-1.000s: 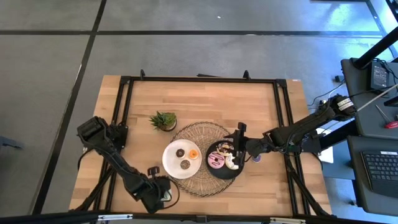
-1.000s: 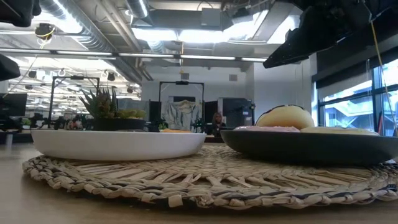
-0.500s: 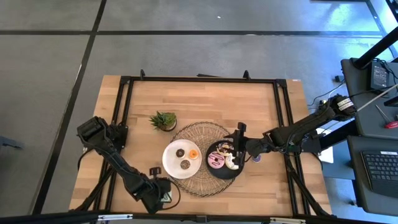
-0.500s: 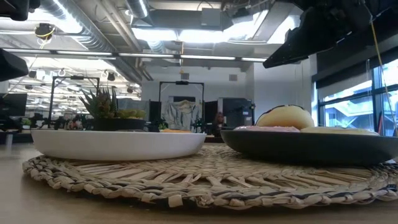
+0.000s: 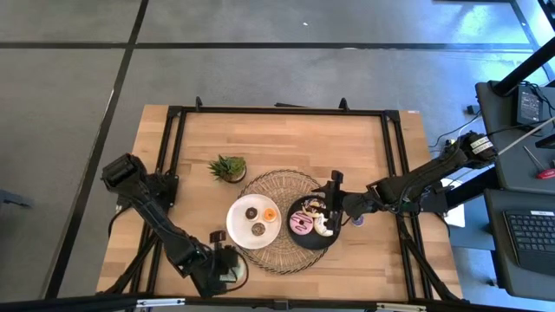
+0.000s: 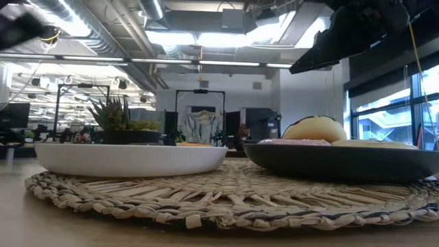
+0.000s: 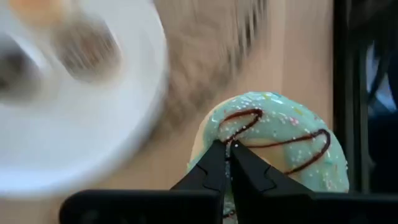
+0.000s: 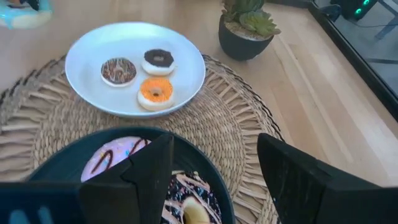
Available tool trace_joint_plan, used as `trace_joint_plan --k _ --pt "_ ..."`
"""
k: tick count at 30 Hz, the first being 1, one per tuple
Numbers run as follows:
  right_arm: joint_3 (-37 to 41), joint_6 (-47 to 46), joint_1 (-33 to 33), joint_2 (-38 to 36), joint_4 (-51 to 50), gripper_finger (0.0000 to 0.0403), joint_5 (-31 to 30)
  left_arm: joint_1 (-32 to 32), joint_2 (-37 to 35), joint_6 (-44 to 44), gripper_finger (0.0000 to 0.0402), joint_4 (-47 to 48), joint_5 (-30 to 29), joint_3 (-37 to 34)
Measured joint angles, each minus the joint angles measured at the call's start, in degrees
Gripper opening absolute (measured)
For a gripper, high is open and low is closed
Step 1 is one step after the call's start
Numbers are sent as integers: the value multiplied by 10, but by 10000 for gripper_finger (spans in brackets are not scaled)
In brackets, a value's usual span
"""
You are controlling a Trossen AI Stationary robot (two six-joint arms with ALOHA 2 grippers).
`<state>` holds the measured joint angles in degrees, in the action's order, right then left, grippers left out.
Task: Pick & Place donuts
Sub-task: Put the large green donut on the black plate
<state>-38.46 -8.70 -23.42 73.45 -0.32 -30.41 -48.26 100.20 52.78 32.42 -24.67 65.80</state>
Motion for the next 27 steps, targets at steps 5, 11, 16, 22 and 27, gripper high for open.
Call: trace_joint_plan --k 5,11,16,22,27 --pt "0 0 0 0 53 233 0 14 -21 -100 5 0 -176 29" --pt "0 45 0 0 112 233 30 55 -21 -327 5 -22 -386 41" --pt "0 91 0 10 182 234 43 104 -21 -466 4 -75 -535 41" --pt "0 150 18 53 303 267 46 165 -21 -564 5 -166 -555 41" --pt "0 153 38 82 338 293 46 199 -21 -618 4 -216 -567 41"
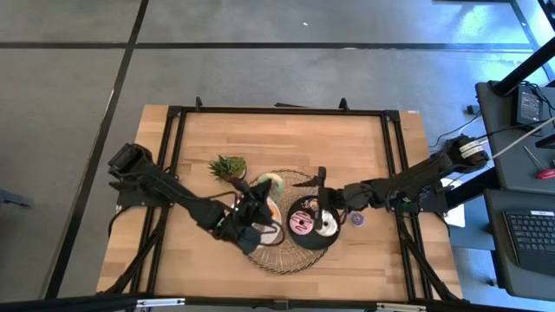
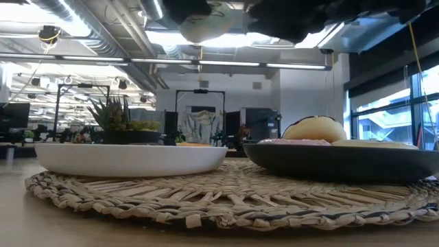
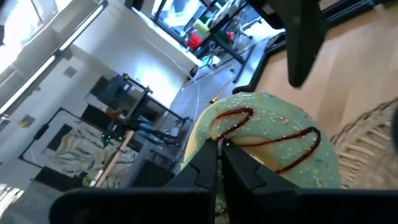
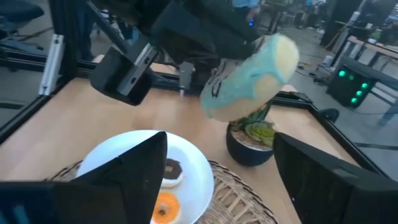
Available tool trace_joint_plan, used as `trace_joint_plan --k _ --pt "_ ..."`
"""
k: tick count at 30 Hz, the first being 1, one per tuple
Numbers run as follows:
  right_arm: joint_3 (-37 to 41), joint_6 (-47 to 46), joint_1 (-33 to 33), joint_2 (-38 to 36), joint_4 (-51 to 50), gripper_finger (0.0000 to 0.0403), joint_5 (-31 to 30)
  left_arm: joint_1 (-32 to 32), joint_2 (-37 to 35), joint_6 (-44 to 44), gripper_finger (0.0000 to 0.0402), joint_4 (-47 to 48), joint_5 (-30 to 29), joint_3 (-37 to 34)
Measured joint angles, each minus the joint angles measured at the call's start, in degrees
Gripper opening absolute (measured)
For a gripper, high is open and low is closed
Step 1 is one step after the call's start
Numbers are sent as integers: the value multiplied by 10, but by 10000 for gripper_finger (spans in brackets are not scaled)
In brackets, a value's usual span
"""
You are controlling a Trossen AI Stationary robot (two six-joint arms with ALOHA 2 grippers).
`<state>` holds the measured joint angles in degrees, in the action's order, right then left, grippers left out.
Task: Pick & Place donuts
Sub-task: Put the large green donut on the black plate
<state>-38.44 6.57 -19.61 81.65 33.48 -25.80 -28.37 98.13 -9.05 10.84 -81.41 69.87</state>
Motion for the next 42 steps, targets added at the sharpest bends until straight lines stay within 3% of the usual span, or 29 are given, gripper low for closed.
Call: trace_joint_plan --k 12,33,38,42 --pt "0 -48 29 40 111 283 0 20 0 -33 4 -34 0 0" --pt "-12 -39 42 68 170 235 19 20 0 -66 4 -68 0 0" --pt "-39 -30 47 95 168 211 15 20 0 -67 4 -68 -3 0" --pt "-50 -23 46 101 157 169 -17 17 0 -67 7 -68 -3 0"
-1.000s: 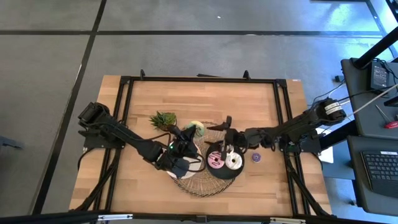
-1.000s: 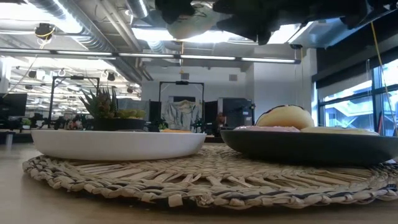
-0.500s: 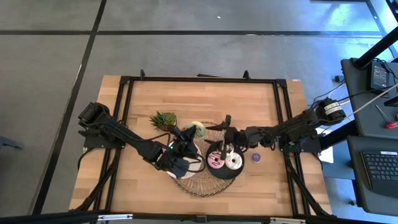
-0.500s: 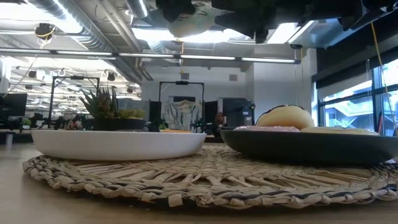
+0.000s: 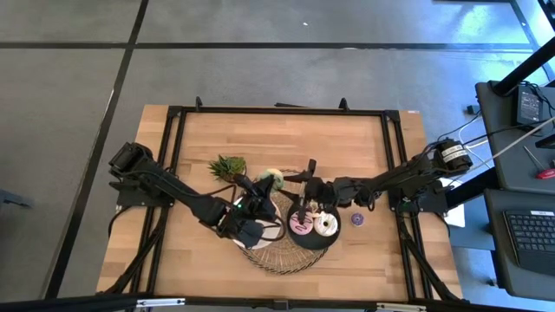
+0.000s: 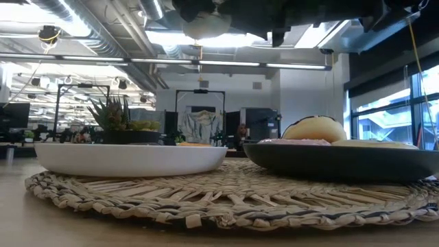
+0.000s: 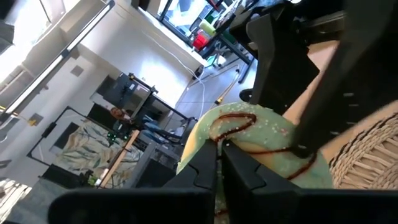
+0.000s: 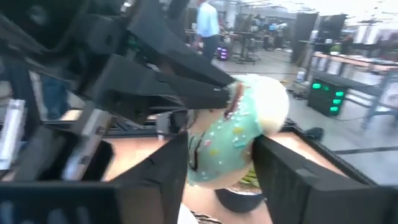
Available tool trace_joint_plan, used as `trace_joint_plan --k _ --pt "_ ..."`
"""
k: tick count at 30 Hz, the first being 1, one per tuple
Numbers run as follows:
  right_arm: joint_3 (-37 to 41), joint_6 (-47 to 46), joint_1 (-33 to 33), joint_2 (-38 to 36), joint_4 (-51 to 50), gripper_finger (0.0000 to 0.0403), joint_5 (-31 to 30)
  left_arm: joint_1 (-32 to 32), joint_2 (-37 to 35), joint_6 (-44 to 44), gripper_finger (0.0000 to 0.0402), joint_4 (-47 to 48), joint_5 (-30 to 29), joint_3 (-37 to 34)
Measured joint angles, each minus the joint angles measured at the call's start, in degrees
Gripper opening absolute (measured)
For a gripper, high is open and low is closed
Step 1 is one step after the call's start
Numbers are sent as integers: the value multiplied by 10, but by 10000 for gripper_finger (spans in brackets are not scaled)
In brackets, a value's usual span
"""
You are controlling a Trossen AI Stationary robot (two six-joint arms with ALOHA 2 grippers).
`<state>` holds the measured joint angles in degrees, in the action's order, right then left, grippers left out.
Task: Pick & Place donuts
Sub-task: Put the large green donut on the black plate
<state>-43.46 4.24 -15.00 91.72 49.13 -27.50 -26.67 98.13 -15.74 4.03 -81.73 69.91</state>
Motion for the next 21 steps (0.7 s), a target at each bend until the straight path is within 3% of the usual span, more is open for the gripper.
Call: trace_joint_plan --k 10,16,21 --pt "0 21 0 0 -14 21 -28 -3 0 0 45 0 17 0" --pt "0 20 0 0 -15 30 -36 -4 0 23 64 0 17 0" --pt "-1 37 -2 -6 -20 27 -71 -20 0 30 107 4 25 0"
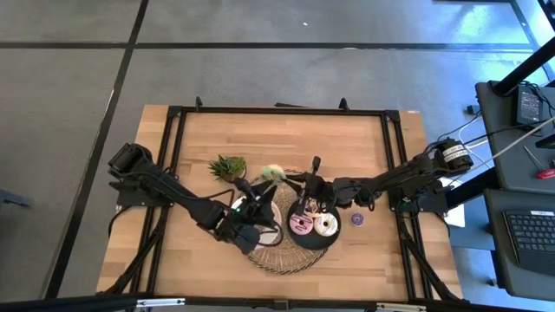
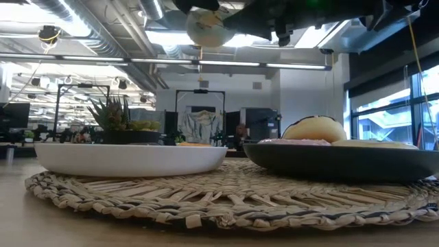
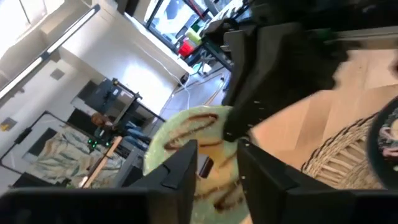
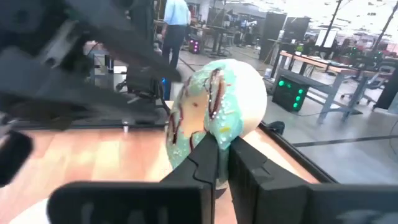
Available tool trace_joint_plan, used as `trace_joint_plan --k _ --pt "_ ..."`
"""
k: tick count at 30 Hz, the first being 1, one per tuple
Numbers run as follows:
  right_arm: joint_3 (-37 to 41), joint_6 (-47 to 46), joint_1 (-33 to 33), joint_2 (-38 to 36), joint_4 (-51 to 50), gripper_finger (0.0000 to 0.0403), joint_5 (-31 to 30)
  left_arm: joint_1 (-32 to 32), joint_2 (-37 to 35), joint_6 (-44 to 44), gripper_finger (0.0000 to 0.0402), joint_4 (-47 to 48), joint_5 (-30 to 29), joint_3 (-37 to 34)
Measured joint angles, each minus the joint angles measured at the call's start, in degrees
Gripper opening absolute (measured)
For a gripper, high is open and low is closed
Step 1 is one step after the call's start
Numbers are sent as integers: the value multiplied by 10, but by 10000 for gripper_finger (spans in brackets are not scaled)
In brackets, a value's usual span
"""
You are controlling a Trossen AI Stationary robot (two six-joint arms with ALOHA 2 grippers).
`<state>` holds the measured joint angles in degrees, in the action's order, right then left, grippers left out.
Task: Pick & Place donuts
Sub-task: Put the large green donut on the black plate
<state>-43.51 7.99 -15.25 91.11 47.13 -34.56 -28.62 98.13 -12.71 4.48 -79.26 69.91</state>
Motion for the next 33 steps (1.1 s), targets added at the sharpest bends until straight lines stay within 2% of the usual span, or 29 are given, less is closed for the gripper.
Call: trace_joint_plan --k 4,7,12,15,19,22,25,29,33 --pt "0 11 -1 -20 -30 12 0 -22 0 0 143 9 -12 0" --pt "0 -2 -5 -48 -83 12 0 -41 0 34 159 22 -22 0" --pt "-1 -77 -24 -114 -277 21 8 -70 0 153 171 98 -81 0" --pt "-1 -132 -48 -144 -395 17 30 -78 0 242 169 155 -83 0" --pt "0 -211 -93 -170 -487 15 89 -70 -3 270 165 164 -87 0" --pt "0 -270 -133 -174 -515 16 133 -56 -9 287 165 163 -56 0" --pt "0 -319 -175 -174 -534 16 148 -45 -12 309 167 164 7 0" --pt "0 -384 -221 -173 -577 16 110 -34 -12 326 168 165 81 0" --pt "0 -424 -245 -153 -595 15 72 -22 -12 328 166 166 103 0"
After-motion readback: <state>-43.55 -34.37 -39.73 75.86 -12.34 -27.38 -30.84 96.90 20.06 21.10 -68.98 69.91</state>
